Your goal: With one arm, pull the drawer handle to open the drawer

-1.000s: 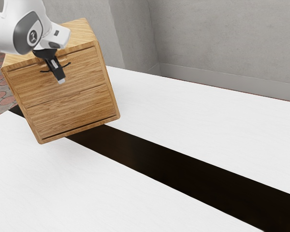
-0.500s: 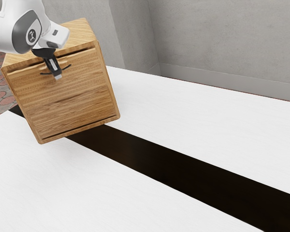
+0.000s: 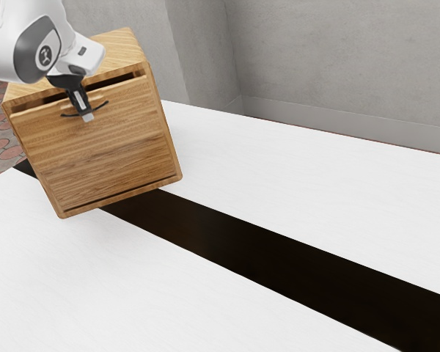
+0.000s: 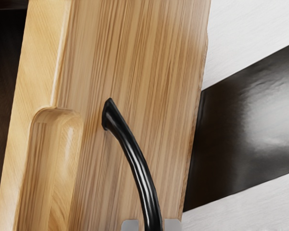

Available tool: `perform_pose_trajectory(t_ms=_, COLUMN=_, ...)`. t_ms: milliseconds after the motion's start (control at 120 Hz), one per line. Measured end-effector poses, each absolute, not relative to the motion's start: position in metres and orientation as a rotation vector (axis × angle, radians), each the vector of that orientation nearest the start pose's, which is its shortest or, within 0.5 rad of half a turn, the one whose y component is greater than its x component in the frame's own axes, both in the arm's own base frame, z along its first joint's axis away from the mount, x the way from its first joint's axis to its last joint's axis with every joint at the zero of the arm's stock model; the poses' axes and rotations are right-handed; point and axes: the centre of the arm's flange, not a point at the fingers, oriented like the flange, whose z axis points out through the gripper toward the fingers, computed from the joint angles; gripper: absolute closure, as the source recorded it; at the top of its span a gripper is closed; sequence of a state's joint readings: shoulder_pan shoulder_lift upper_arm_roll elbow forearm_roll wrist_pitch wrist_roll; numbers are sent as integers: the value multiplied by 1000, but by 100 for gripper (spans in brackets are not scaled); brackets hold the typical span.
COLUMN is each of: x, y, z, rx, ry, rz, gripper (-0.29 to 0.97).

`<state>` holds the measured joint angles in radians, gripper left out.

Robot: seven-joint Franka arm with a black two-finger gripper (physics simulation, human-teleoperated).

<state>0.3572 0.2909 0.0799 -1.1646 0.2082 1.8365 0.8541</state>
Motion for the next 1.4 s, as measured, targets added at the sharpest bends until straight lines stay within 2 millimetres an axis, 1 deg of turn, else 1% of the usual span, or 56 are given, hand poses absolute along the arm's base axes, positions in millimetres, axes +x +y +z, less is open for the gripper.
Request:
perform_pose_trajectory(t_ms=100, x=595, y=282, z=672, rx=-2653, ry=607, rz=-226, gripper=78)
perform_pose_trajectory(t_ms=217, x=589, y=277, z=675, rx=-2653, ry=617, rz=-235, gripper=79)
perform_pose_trajectory(t_ms=550, x=580, y=265, z=674, rx=-2654, ry=637, rz=-239, gripper=79)
perform_pose_trajectory(t_ms=1283, x=543, y=217, z=677, rx=-2674, ry=666, rz=-258, gripper=79)
perform_pose_trajectory(t_ms=1400, x=540, y=212, z=676, rx=-2676, ry=664, rz=-260, gripper=79)
